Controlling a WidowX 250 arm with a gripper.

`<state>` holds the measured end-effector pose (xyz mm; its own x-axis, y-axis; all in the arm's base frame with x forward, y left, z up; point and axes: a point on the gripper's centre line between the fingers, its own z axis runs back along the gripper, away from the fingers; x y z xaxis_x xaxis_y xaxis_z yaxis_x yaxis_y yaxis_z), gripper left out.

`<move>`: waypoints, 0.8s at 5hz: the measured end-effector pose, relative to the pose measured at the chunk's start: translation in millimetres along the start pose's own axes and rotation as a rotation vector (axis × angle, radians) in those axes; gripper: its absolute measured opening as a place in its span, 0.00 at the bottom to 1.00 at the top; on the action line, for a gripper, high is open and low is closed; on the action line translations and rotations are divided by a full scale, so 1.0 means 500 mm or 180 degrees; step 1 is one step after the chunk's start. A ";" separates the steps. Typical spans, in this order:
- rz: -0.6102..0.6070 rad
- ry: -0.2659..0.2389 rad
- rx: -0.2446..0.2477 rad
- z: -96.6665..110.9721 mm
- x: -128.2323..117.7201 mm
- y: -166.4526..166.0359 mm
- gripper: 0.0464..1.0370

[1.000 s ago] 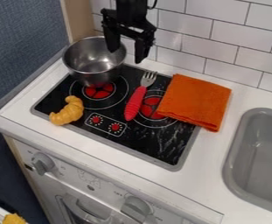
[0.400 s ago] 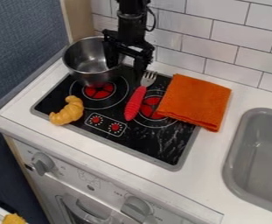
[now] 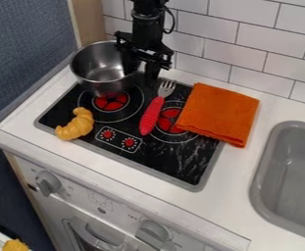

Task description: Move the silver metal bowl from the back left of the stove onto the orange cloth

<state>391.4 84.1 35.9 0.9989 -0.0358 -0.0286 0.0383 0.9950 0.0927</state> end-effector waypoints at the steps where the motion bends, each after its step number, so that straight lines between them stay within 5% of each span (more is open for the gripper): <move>1: -0.0009 0.0001 0.0009 0.000 0.000 0.000 0.22; 2: -0.0024 0.0003 0.0031 -0.001 0.001 -0.002 0.06; 4: -0.0012 0.0060 0.0043 -0.006 -0.011 -0.011 0.04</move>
<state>385.5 79.0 32.6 0.9982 -0.0376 -0.0477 0.0424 0.9935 0.1059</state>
